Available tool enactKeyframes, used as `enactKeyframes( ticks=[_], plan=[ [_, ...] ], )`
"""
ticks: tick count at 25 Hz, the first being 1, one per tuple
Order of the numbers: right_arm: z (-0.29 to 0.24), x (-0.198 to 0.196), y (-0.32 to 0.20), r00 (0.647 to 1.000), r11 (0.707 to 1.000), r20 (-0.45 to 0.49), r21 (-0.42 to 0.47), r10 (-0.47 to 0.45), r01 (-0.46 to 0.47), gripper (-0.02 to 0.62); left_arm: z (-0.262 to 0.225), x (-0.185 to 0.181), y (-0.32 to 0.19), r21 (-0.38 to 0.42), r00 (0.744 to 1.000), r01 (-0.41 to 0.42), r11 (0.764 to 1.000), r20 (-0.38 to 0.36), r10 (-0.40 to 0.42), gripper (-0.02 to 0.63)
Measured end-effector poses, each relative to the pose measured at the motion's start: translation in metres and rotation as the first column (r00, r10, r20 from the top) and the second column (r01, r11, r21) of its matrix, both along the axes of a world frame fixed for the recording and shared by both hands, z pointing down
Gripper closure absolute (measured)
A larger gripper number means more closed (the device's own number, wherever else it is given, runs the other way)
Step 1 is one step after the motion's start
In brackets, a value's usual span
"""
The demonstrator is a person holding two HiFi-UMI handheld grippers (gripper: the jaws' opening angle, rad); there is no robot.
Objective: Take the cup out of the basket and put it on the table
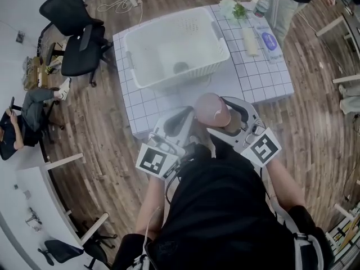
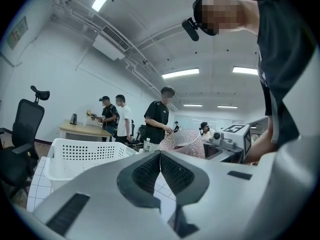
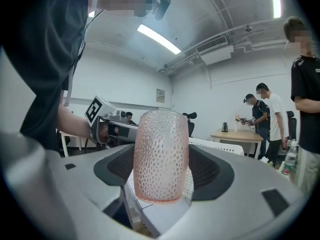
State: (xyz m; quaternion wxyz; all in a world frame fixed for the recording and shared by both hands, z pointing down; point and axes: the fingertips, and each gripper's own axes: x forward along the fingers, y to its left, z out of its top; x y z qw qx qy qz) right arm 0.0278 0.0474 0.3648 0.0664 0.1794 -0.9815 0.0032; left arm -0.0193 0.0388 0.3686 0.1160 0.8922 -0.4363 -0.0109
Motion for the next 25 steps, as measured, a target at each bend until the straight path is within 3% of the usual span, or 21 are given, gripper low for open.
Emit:
enactKeyframes(
  ticks=[5,11,15,25],
  plan=[
    [0.011,0.000,0.010,0.999,1.000,-0.027,-0.008,0.016,-0.016,0.252,0.000,-0.001,0.010,0.012,0.999,-0.043,0.999,-0.004,0.043,0.595],
    [0.027,0.006,0.008,0.998,1.000,-0.061,-0.028,-0.005,0.004,0.252,0.004,0.005,0.004,0.000,0.999,-0.026,1.000,-0.025,0.026,0.595],
    [0.041,0.017,0.000,0.995,0.999,-0.102,-0.032,-0.021,0.018,0.253,0.003,0.027,-0.003,-0.011,0.998,-0.047,0.999,-0.041,0.047,0.595],
    [0.094,0.051,-0.047,0.990,0.996,-0.139,-0.082,0.021,-0.032,0.265,0.060,0.050,-0.034,-0.128,0.999,-0.038,0.991,-0.012,0.037,0.595]
  ],
)
